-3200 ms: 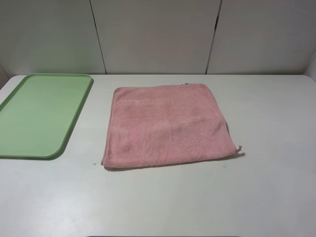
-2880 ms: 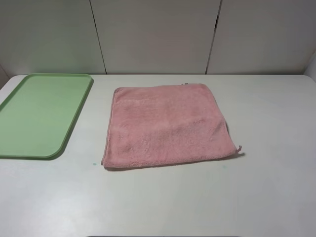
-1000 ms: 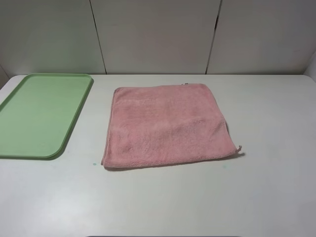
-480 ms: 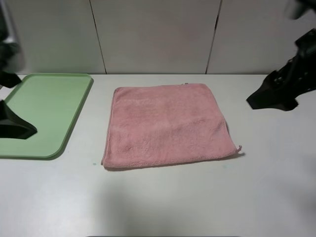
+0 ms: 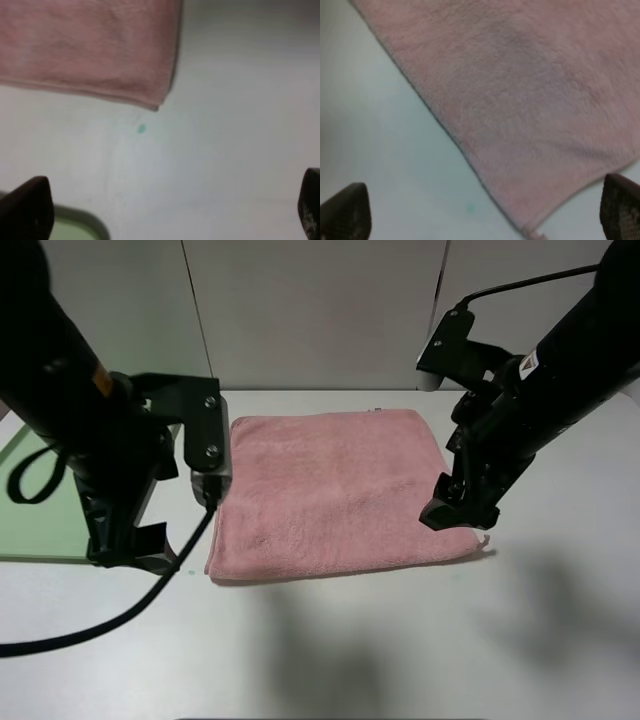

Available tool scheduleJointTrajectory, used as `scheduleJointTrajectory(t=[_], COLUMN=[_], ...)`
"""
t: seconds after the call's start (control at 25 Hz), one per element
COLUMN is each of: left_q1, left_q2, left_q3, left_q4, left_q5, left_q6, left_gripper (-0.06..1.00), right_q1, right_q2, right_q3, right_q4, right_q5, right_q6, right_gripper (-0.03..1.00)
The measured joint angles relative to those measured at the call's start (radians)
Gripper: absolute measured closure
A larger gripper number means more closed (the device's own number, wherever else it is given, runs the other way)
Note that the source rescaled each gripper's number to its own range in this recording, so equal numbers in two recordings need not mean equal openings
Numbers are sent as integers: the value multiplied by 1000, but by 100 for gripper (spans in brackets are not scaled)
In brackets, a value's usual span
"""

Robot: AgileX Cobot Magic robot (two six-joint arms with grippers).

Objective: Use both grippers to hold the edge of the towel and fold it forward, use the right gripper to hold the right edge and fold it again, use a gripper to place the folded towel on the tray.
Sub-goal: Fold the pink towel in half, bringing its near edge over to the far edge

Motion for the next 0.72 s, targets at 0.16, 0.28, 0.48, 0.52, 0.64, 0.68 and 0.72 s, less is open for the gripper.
scheduleJointTrajectory(t=[0.16,0.28,0.48,0.52,0.64,0.68,0.72], left_q1=[-2,-3,-3,-3,-3,-3,-3], left_q2=[104,156,220,230,252,256,258], left_q3=[0,0,0,0,0,0,0], left_q4=[-34,-52,-55,-56,-56,-56,-56], left_q5=[-38,-95,-150,-156,-166,-168,-173], left_q6=[13,32,42,47,81,93,112], left_gripper=[-4,-4,-4,-4,-4,-4,-4], right_q1=[3,3,3,3,3,3,3], right_q2=[67,121,197,208,239,246,254], right_q3=[0,-1,-1,-1,-1,-1,-1], right_q4=[-26,-48,-87,-94,-112,-115,-115], right_q5=[-21,-35,-44,-47,-68,-74,-82], right_q6=[-42,-46,-57,-64,-80,-87,-96], right_gripper=[-3,-3,-3,-3,-3,-3,-3])
